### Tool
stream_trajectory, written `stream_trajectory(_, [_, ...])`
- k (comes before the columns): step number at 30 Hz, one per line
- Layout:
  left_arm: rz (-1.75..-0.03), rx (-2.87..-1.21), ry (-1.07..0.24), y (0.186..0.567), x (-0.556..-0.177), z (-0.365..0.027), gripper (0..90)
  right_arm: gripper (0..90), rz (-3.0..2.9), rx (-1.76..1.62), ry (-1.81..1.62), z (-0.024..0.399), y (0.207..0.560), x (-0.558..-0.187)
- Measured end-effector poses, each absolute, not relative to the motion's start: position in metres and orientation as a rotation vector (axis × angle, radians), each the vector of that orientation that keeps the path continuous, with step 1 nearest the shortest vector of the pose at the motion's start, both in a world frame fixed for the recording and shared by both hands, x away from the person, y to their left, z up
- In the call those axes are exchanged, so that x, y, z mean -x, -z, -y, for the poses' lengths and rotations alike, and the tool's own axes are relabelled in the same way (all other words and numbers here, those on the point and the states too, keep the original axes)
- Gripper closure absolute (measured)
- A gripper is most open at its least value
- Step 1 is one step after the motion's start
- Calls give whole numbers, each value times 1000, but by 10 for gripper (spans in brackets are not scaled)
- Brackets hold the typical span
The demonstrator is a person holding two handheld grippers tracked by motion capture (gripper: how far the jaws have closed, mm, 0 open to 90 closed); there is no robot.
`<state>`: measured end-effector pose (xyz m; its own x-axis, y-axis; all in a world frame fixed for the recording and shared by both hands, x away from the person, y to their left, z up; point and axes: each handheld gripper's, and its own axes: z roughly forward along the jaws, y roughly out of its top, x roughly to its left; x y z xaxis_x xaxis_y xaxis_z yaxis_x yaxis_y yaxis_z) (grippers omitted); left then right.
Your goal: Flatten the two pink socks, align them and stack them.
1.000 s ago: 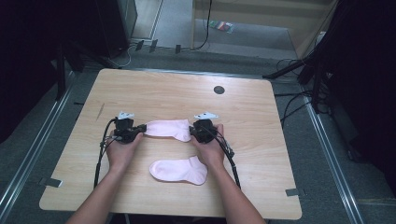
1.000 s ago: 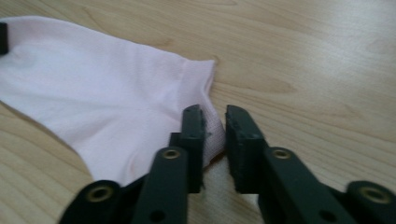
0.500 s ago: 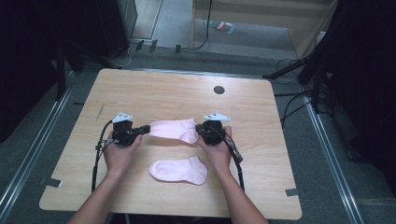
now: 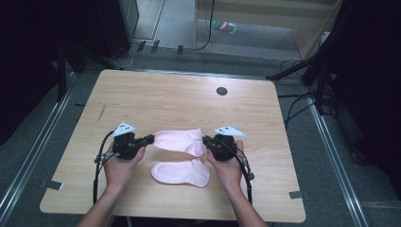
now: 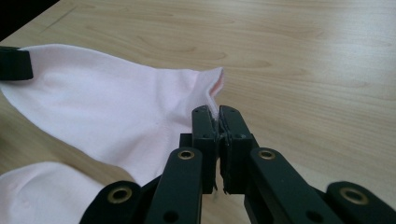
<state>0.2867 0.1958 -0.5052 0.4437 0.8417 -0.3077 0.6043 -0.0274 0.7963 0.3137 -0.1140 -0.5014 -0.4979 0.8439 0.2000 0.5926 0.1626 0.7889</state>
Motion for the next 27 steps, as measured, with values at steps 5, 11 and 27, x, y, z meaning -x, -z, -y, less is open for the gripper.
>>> stream_trajectory(5, [-1230,-1738,-283,504,-269,-192,900,869,-2169,-1373,-1261,117,500,-299])
stream_trajectory(11, [-1228,-1715,-231,504,-252,-193,900,869,-2174,-1363,-1271,124,497,-283])
stream_trajectory(27, [-1232,-1814,-215,521,-217,-182,900,869,-2233,-1371,-1242,135,510,-243])
